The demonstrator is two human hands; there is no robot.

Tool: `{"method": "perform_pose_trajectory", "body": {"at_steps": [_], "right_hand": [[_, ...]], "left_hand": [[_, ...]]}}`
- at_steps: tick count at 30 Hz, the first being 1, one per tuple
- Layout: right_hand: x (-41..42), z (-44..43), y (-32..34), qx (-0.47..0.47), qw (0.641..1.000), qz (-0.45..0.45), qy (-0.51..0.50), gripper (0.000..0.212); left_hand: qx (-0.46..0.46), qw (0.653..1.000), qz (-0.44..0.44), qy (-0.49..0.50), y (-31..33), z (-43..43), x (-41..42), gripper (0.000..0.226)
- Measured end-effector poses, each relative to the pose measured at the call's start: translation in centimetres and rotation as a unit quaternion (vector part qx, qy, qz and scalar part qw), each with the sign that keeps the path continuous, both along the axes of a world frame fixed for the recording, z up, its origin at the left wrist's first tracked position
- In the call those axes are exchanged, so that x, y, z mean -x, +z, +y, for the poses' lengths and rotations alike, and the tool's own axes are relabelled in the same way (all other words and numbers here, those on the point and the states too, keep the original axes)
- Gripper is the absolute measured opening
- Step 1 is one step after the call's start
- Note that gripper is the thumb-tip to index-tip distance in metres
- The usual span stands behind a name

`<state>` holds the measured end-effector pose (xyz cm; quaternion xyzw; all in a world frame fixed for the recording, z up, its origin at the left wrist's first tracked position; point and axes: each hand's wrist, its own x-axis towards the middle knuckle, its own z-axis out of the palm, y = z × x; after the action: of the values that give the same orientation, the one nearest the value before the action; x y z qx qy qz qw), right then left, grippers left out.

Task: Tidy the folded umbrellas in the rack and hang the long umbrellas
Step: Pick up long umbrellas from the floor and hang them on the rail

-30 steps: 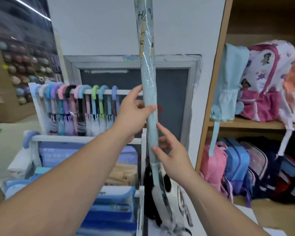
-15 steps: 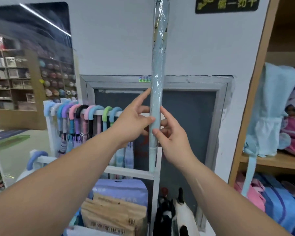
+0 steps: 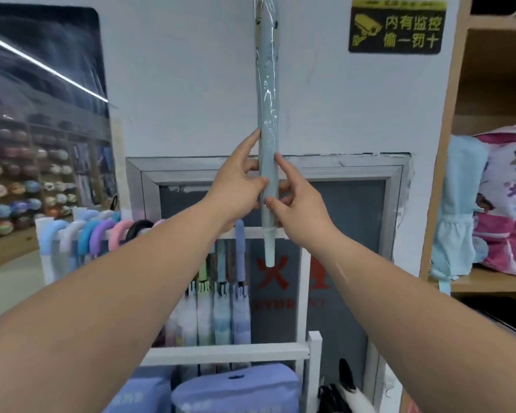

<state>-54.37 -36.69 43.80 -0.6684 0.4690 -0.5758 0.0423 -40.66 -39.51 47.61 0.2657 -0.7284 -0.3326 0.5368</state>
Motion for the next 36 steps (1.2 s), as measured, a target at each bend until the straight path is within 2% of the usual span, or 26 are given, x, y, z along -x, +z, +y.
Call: {"method": "perform_pose_trajectory", "body": {"at_steps": [9, 17, 27, 36], "right_hand": [[-0.5, -2.0, 3.6, 0.005, 0.999, 0.032, -0.023, 0.087], [0.7, -5.0, 5.5, 0.03, 0.998, 0.049, -0.02, 0.085], [0.9, -7.3, 4.1, 0.049, 0.992, 0.108, -0.029, 0.084], [1.7, -8.0, 0.8, -0.001, 0.993, 0.115, -0.001, 0.099]], "left_hand": [[0.036, 0.999, 0.019, -0.021, 2.3, -3.2, -0.1, 0.086], [0.056, 0.998, 0.021, 0.014, 4.1, -5.5, 0.9, 0.086], [0.02, 0.999, 0.047, 0.009, 2.5, -6.8, 1.2, 0.082], [0.012, 0.999, 0.027, -0.013, -0.1, -7.3, 1.4, 0.061]]}}
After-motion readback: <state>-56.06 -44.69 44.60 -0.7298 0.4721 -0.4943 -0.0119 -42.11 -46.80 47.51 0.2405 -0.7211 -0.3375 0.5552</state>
